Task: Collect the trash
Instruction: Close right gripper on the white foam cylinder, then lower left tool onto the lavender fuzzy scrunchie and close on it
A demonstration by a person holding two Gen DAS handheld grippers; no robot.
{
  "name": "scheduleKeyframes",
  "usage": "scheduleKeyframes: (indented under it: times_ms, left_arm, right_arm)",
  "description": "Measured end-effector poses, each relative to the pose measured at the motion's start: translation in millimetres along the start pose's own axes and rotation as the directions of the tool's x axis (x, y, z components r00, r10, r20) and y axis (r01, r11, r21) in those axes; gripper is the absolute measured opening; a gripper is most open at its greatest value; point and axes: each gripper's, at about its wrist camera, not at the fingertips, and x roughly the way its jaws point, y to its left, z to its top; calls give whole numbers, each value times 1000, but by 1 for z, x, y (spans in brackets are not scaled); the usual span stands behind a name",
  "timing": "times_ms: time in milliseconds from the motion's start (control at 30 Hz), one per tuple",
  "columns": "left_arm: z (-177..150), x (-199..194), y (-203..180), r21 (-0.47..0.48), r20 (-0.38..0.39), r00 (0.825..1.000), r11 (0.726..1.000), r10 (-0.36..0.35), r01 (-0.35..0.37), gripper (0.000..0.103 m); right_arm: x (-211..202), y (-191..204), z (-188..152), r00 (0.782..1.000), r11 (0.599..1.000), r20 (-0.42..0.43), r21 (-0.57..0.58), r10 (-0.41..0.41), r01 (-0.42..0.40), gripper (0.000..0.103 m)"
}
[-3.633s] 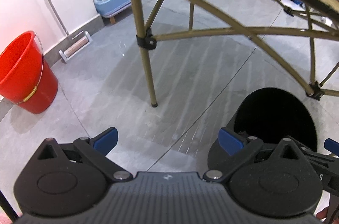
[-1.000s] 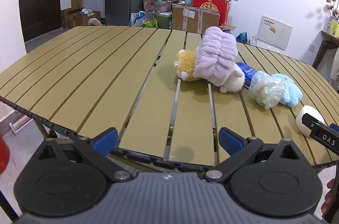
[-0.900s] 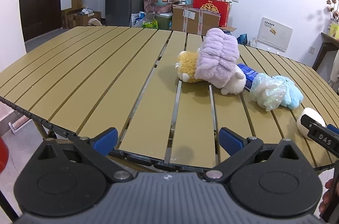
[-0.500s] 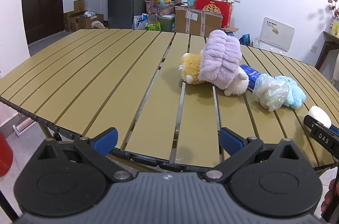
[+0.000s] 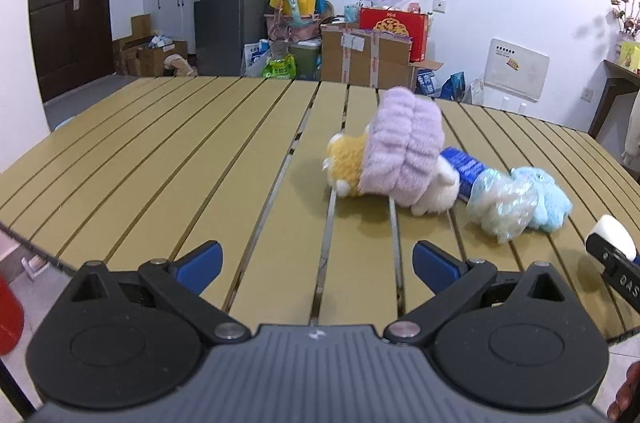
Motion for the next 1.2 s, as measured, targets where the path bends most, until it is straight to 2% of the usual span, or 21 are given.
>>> scheduleKeyframes:
  times_ms: [333,700,933,1000,1033,1100,1133,1167,1200]
  left_arm:
    - [29,29,-31,87,68,998,996,-1,-5,103]
    - [46,69,-62,123,99,995,992,-25,13,103]
    - [51,91,-68,139,80,996,990,-25,13,102]
    - [51,95,-67,143,76,997,990,-29,18,97]
    - [50,97,-67,149,68,997,989,-34,24,91]
    - [48,101,-67,163,43,998,986,-53,45,74]
    - [47,102,-66,168,34,997,984,-72,65,56]
    - [45,102,-65,170,34,996,982,-84,77,45]
    - [44,101,-64,176,39,995,981,-87,79,44]
  right_arm:
    - [-3,-7,5,1000,999,19,35,-16,15,56]
    - [4,-9,4,1000,999,1,49,-16,16,56]
    - [8,-8,2,999,999,-4,44,-32,32,56]
    - [9,-8,2,999,998,-5,48,-36,36,56]
    - [10,-8,2,999,998,-6,50,-38,38,56]
    - [11,-7,2,999,998,-6,51,-40,40,56]
    - [11,-7,2,999,998,-7,51,-40,40,56]
    - [11,-6,2,999,998,-7,51,-40,40,56]
    - [12,-5,2,999,998,-7,49,-38,38,56]
